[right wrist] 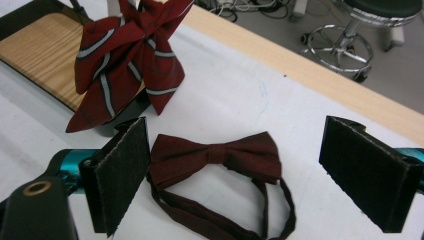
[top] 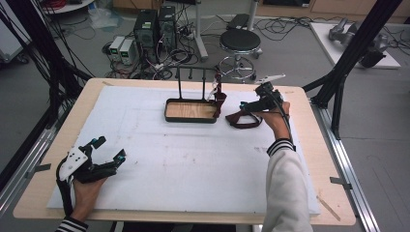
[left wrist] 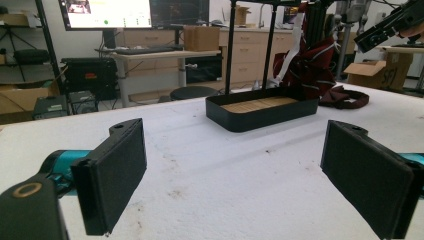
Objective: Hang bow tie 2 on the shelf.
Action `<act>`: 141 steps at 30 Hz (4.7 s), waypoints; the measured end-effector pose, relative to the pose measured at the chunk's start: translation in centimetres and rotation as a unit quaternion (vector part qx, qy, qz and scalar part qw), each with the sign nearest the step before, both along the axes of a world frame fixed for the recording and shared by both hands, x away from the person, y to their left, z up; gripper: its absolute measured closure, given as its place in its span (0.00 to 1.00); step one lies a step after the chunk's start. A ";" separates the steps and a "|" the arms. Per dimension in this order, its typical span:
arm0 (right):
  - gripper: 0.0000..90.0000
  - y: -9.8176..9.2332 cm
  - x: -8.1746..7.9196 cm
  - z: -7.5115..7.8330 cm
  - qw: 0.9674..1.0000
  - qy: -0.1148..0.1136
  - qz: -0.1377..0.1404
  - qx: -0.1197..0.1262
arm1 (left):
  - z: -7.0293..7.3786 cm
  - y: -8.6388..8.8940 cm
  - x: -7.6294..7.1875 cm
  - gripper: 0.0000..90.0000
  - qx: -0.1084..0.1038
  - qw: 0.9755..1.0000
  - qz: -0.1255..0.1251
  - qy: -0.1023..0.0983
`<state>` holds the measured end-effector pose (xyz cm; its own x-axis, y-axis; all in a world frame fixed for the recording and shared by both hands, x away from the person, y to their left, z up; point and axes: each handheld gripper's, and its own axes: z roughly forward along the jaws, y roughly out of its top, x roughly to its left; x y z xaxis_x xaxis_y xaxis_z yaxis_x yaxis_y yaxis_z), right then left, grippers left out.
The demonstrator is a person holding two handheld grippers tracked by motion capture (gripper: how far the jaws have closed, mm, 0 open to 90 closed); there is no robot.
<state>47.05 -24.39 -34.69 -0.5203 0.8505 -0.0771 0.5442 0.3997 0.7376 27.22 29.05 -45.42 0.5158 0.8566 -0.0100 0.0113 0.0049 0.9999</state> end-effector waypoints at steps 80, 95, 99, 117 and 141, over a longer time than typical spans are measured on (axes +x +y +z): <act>0.72 3.3 2.9 -7.6 0.961 0.213 -0.146 0.098 | 0.0 0.0 0.0 0.13 -0.001 1.000 -0.003 0.000; 0.95 3.4 2.7 -7.6 0.946 0.240 -0.174 0.131 | 0.0 0.0 0.0 0.13 -0.002 1.000 -0.003 0.000; 0.95 3.3 2.7 -7.6 0.945 0.244 -0.171 0.134 | 0.0 0.0 0.0 0.13 -0.001 1.000 -0.003 0.000; 0.95 2.9 1.6 -5.3 0.965 0.183 -0.157 0.107 | 0.0 0.0 0.0 0.13 -0.002 1.000 -0.003 -0.001; 0.95 2.0 -2.1 -1.4 0.984 0.058 -0.133 0.103 | 0.0 0.0 0.0 0.13 0.002 1.000 -0.002 -0.003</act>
<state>44.94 -22.38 -36.04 -0.2726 0.9490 0.1582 0.6941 0.0801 0.7154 27.17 29.04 -45.43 0.5198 0.8543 -0.0036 0.0061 0.0005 1.0000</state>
